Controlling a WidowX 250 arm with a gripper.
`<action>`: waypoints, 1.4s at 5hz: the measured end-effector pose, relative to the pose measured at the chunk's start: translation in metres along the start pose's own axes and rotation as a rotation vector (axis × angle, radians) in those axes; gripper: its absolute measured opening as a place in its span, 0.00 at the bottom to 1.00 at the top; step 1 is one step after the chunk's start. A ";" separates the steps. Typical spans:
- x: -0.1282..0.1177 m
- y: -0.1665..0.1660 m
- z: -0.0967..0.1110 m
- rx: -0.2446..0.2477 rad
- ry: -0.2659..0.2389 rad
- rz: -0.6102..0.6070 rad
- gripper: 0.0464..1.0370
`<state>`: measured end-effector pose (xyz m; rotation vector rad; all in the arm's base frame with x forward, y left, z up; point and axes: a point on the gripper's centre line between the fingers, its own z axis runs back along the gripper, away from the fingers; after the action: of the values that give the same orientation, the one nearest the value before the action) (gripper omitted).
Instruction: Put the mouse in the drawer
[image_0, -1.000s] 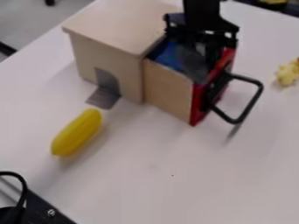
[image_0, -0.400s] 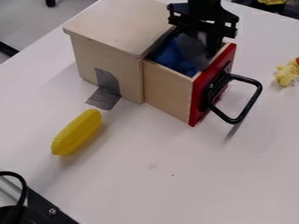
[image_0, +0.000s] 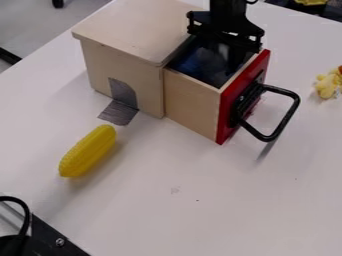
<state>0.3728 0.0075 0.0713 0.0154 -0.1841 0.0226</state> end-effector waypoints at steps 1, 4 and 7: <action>-0.002 0.001 -0.005 0.004 0.009 -0.006 0.61; -0.018 -0.007 0.009 -0.024 0.016 0.006 0.96; -0.015 -0.024 0.083 -0.076 -0.075 0.028 0.96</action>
<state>0.3432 -0.0186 0.1494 -0.0620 -0.2598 0.0433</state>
